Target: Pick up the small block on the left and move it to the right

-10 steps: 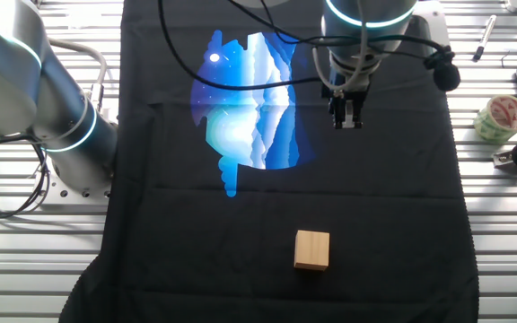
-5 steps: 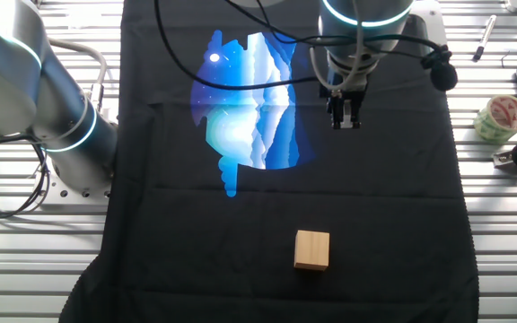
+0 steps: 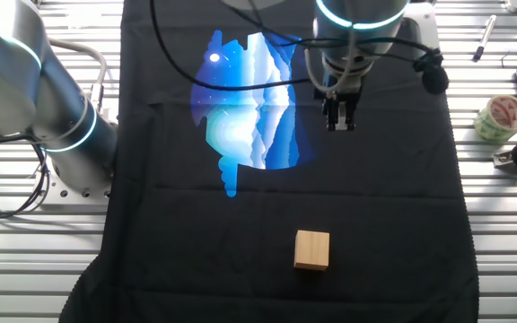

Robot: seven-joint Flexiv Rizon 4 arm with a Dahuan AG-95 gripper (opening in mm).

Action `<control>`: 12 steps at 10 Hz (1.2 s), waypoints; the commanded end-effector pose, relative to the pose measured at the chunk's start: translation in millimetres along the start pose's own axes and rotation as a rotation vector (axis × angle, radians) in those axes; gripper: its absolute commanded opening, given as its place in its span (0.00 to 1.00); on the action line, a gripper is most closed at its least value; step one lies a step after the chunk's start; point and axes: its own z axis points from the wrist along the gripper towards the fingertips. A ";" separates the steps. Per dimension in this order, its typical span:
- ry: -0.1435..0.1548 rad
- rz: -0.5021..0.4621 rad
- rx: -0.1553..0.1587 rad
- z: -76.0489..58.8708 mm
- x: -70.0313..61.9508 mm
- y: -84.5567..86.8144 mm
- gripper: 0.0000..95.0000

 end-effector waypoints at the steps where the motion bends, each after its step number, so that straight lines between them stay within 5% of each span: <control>1: -0.009 -0.033 -0.016 1.9 7.9 -9.8 0.00; 6: -0.016 -0.037 -0.024 7.3 21.8 -33.9 0.00; 11: -0.032 -0.037 0.045 18.7 30.2 -48.2 0.00; 12: -0.033 -0.022 0.037 22.0 30.8 -49.6 0.00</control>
